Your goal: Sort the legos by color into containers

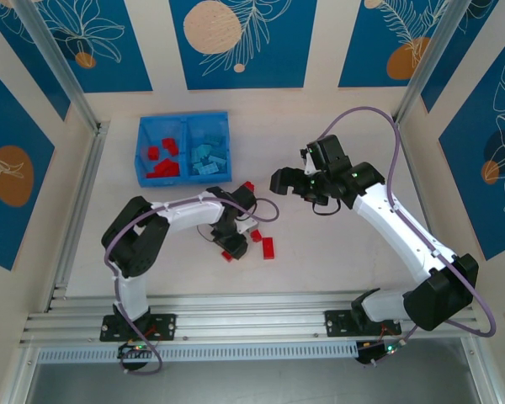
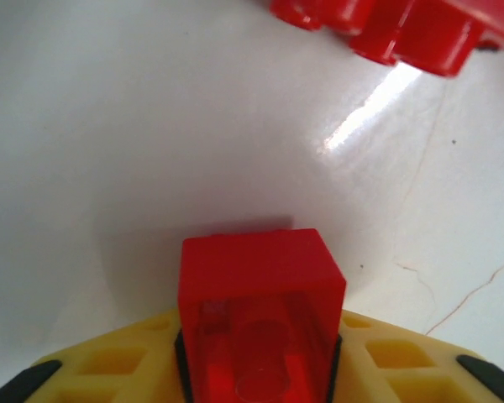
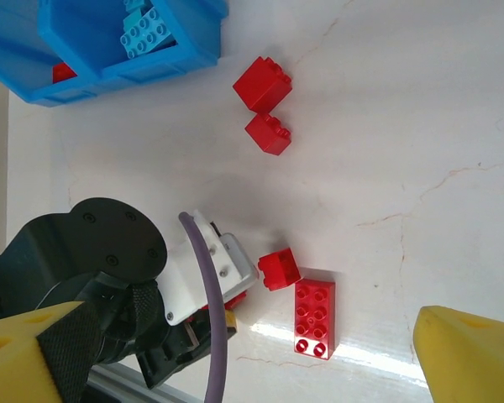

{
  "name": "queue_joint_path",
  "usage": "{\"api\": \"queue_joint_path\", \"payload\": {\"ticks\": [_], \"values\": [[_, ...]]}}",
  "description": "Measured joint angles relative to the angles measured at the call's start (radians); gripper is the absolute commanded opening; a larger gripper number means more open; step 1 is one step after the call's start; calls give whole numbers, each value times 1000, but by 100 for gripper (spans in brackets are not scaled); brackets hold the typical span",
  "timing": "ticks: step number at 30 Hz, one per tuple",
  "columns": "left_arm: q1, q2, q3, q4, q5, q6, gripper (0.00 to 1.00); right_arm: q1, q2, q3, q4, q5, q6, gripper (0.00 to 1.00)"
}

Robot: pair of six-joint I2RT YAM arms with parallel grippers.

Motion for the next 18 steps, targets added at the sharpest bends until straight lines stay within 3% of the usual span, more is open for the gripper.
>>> {"api": "queue_joint_path", "payload": {"ticks": [5, 9, 13, 18], "values": [[25, -85, -25, 11, -56, -18, 37, 0, 0, -19, 6, -9, 3, 97], [103, -204, -21, 28, -79, -50, 37, 0, 1, -21, 19, -21, 4, 97], [275, -303, 61, 29, -78, -99, 37, 0, 16, -19, 30, -29, 4, 97], [489, -271, 274, 21, -86, -140, 38, 0, 64, 0, 51, -47, 8, 97]]}}
